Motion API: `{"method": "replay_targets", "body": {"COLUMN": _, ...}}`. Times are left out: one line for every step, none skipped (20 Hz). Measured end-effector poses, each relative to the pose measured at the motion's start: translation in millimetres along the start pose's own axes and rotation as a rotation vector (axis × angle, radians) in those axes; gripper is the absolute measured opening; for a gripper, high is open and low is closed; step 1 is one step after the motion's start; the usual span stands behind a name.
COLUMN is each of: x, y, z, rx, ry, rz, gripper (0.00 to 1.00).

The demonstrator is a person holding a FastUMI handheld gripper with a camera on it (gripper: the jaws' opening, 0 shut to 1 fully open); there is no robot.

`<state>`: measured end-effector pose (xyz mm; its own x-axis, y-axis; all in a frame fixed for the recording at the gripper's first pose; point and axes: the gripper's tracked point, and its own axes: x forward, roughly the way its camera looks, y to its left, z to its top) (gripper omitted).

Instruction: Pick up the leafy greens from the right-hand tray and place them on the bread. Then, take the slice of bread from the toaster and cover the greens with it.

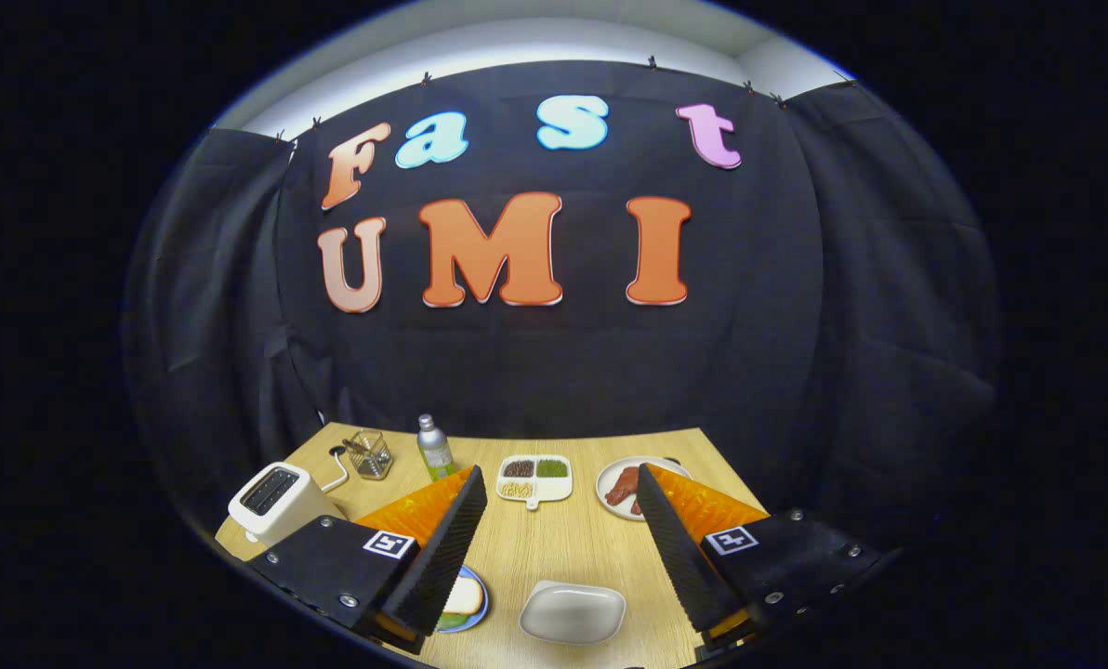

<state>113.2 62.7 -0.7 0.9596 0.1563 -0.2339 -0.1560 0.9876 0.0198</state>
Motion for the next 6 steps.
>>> {"method": "replay_targets", "body": {"x": -4, "y": -5, "z": 7, "rx": 0.006, "ry": -0.028, "rz": -0.006, "gripper": 0.97}}
{"method": "replay_targets", "body": {"x": -9, "y": -10, "z": 13, "rx": 0.013, "ry": -0.052, "rz": -0.014, "gripper": 0.98}}
{"method": "replay_targets", "body": {"x": -12, "y": -15, "z": 16, "rx": 0.020, "ry": -0.069, "rz": -0.022, "gripper": 0.98}}
{"method": "replay_targets", "body": {"x": -15, "y": -18, "z": 18, "rx": 0.026, "ry": -0.085, "rz": -0.026, "gripper": 0.97}}
{"method": "replay_targets", "body": {"x": -20, "y": -22, "z": 19, "rx": 0.030, "ry": -0.099, "rz": -0.027, "gripper": 0.98}}
{"method": "replay_targets", "body": {"x": -22, "y": -25, "z": 19, "rx": 0.032, "ry": -0.112, "rz": -0.025, "gripper": 0.98}}
